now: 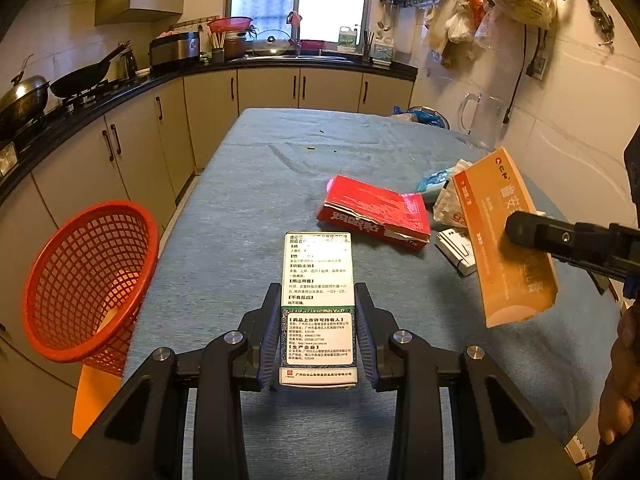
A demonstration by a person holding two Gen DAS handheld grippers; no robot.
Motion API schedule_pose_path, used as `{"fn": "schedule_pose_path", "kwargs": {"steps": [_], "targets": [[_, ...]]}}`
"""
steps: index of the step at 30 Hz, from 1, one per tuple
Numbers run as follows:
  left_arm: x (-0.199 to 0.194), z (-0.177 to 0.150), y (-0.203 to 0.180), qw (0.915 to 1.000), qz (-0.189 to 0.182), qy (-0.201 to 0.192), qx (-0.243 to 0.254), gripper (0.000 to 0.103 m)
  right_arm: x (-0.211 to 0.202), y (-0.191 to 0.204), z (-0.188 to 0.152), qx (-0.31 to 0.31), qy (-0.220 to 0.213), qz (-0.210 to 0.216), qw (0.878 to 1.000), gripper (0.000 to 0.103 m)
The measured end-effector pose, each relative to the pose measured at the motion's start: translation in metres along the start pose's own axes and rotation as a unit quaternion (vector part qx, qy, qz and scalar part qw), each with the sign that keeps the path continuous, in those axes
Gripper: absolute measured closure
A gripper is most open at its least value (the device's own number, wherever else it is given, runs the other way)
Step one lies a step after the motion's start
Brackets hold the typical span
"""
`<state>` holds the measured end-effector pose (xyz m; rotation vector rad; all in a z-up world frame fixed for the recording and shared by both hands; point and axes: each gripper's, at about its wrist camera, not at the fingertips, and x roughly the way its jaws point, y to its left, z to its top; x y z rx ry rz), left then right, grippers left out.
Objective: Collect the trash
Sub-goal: 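Carry the white box and orange box toward the red basket with both tools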
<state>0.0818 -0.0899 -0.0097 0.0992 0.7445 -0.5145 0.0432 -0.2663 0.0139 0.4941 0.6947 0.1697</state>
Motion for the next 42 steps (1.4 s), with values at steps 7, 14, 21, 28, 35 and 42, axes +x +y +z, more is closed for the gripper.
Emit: {"fn": "schedule_pose_path", "kwargs": {"steps": [7, 14, 21, 28, 35, 42], "targets": [[-0.008, 0.000, 0.008, 0.9999, 0.004, -0.009, -0.009, 0.070, 0.006, 0.008, -0.001, -0.007, 0.007, 0.001, 1.000, 0.078], [-0.017, 0.001, 0.015, 0.9996, 0.008, -0.017, -0.020, 0.070, 0.011, 0.020, 0.000, -0.015, 0.013, 0.005, 1.000, 0.078], [-0.026, 0.003, 0.023, 0.9991, 0.017, -0.027, -0.029, 0.070, 0.016, 0.032, 0.001, -0.026, 0.015, 0.009, 1.000, 0.078], [-0.038, 0.006, 0.045, 0.9976, 0.034, -0.042, -0.045, 0.070, 0.026, 0.045, 0.005, -0.035, 0.022, 0.015, 0.999, 0.078], [-0.052, 0.014, 0.072, 0.9948, 0.053, -0.057, -0.065, 0.070, 0.044, 0.066, 0.013, -0.051, 0.033, 0.029, 0.998, 0.078], [-0.061, 0.017, 0.099, 0.9918, 0.073, -0.066, -0.082, 0.070, 0.063, 0.094, 0.022, -0.068, 0.041, 0.047, 0.996, 0.078]]}}
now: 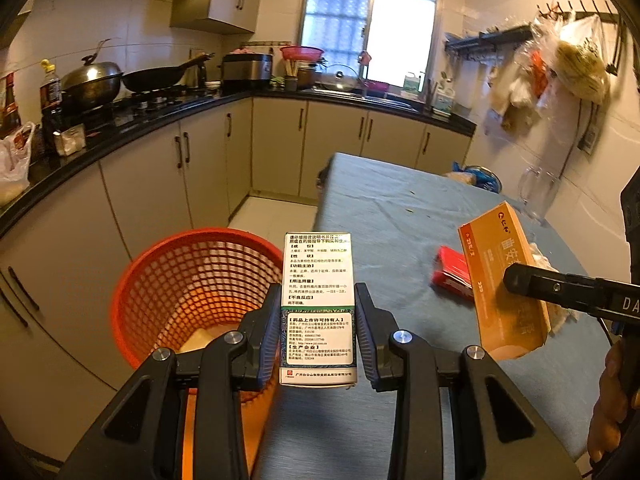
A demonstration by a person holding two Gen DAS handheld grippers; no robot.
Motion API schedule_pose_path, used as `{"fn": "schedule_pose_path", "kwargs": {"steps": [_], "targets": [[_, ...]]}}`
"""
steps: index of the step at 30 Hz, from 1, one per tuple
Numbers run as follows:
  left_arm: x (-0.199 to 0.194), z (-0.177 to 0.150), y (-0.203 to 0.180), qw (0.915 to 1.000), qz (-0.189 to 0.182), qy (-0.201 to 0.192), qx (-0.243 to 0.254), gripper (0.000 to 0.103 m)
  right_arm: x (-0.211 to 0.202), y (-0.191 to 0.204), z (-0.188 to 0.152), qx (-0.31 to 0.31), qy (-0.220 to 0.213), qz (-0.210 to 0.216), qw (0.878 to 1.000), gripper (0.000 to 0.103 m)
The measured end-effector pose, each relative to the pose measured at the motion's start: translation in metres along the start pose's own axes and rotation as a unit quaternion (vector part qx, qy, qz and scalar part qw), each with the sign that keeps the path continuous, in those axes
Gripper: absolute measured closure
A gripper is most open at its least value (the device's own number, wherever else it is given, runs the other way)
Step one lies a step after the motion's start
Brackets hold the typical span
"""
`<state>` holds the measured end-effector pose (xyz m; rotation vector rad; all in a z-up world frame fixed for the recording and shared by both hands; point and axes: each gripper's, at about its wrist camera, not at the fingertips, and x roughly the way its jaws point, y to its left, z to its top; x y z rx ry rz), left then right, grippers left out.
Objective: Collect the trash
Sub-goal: 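Carry the white box and orange box toward the red basket with both tools, then lower both boxes into the red basket and open both tools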
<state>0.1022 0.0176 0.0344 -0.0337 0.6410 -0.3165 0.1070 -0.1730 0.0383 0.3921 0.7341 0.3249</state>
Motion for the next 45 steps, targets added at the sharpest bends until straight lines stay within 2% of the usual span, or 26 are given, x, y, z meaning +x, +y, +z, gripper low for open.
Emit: {"fn": "schedule_pose_path", "kwargs": {"steps": [13, 22, 32, 45], "targets": [[0.005, 0.011, 0.065, 0.9977, 0.046, -0.004, -0.049, 0.070, 0.050, 0.047, 0.027, -0.021, 0.020, 0.035, 0.999, 0.078], [0.027, 0.009, 0.099, 0.9953, 0.057, 0.011, -0.077, 0.070, 0.093, 0.070, 0.041, -0.023, 0.035, 0.054, 0.998, 0.078], [0.053, -0.002, 0.118, 0.9933, 0.056, 0.039, -0.093, 0.070, 0.150, 0.079, 0.036, -0.024, 0.080, 0.050, 0.995, 0.078], [0.069, -0.016, 0.123, 0.9924, 0.052, 0.059, -0.095, 0.070, 0.189, 0.077, 0.021, -0.021, 0.117, 0.035, 0.992, 0.078]]}}
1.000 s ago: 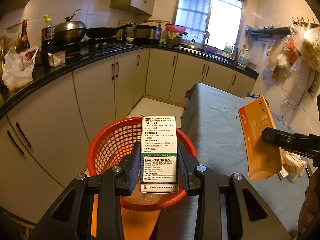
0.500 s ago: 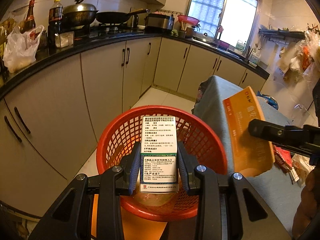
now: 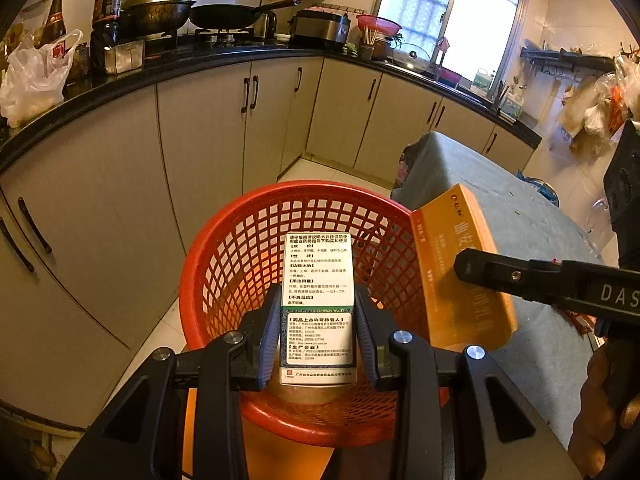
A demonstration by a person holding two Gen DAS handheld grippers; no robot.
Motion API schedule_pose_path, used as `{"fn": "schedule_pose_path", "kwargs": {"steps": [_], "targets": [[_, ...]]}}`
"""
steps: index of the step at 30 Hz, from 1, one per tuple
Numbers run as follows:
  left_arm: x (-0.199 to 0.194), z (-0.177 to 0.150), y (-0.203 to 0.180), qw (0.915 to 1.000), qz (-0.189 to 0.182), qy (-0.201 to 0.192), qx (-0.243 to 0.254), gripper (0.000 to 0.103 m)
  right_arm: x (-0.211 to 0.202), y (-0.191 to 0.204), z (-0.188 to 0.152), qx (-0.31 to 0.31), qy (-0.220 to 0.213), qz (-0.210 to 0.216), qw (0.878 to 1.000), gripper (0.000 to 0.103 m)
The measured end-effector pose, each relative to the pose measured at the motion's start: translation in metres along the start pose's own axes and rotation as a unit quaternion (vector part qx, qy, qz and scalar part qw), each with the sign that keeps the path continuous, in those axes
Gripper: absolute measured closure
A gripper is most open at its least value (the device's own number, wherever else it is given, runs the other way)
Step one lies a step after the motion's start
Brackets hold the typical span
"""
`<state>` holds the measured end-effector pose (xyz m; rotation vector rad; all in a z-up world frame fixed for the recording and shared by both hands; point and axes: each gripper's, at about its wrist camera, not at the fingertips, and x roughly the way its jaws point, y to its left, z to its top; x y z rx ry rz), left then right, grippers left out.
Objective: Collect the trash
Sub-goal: 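Lower both boxes into the red basket and open both tools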
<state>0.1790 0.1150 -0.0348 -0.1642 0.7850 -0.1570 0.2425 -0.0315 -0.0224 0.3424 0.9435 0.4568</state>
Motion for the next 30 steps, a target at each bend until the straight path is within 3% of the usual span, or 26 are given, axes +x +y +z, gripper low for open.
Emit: {"fn": "schedule_pose_path", "kwargs": {"steps": [11, 13, 18, 30], "targets": [[0.002, -0.003, 0.001, 1.0000, 0.000, 0.003, -0.002, 0.070, 0.005, -0.005, -0.005, 0.006, 0.011, -0.001, 1.000, 0.075], [0.002, -0.002, 0.002, 1.0000, 0.000, 0.002, -0.003, 0.067, 0.003, -0.006, -0.005, 0.008, 0.011, 0.003, 1.000, 0.070], [-0.004, -0.001, 0.002, 1.0000, -0.001, -0.007, -0.004, 0.057, -0.002, -0.007, -0.005, 0.008, 0.005, 0.001, 1.000, 0.069], [-0.032, -0.004, -0.011, 0.9996, -0.007, -0.028, 0.003, 0.052, -0.038, -0.018, -0.014, 0.025, -0.021, 0.003, 0.999, 0.065]]}}
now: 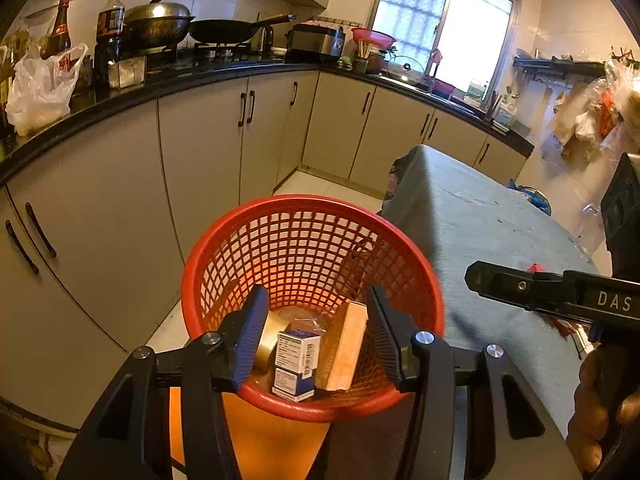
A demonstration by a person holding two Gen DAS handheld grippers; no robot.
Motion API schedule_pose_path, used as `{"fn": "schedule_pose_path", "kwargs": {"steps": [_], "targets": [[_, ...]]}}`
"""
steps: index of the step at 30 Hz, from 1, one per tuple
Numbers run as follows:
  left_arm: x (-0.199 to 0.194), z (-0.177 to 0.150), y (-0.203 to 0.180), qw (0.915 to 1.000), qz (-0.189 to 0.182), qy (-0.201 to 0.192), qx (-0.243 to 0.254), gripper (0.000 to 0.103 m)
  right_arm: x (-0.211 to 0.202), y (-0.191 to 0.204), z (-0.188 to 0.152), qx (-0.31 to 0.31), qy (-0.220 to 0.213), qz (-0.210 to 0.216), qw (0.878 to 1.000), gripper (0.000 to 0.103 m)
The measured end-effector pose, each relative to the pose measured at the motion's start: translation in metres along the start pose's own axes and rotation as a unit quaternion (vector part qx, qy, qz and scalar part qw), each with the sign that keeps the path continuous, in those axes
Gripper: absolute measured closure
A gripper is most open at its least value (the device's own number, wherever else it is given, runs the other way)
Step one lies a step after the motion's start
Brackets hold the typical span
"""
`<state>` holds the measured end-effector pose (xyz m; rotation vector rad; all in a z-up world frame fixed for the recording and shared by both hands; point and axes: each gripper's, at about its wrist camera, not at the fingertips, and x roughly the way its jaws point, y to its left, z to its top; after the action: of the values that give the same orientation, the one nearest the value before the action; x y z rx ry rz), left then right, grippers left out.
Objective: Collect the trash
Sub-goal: 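Lower both boxes into the red basket and open both tools, then move back to the table and grasp the white plastic bag with the right tool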
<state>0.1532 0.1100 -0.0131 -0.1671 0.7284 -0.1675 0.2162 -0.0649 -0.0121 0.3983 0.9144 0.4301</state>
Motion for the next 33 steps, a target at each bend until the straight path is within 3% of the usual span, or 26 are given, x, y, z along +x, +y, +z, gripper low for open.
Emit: {"fn": "schedule_pose_path", "kwargs": {"steps": [14, 25, 30, 33], "targets": [[-0.020, -0.022, -0.047, 0.9991, -0.026, 0.003, 0.033, 0.047, -0.062, -0.029, -0.032, 0.008, -0.036, -0.025, 0.999, 0.062], [-0.013, -0.043, -0.123, 0.9926, -0.076, 0.036, 0.087, 0.043, -0.136, -0.082, -0.068, 0.040, -0.076, -0.045, 0.995, 0.061], [-0.009, -0.058, -0.163, 0.9863, -0.091, 0.056, 0.126, 0.043, -0.188, -0.106, -0.078, 0.045, -0.119, -0.061, 0.990, 0.061], [-0.009, -0.064, -0.181, 0.9826, -0.099, 0.062, 0.144, 0.043, -0.223, -0.120, -0.075, 0.031, -0.152, -0.098, 0.983, 0.042]]}}
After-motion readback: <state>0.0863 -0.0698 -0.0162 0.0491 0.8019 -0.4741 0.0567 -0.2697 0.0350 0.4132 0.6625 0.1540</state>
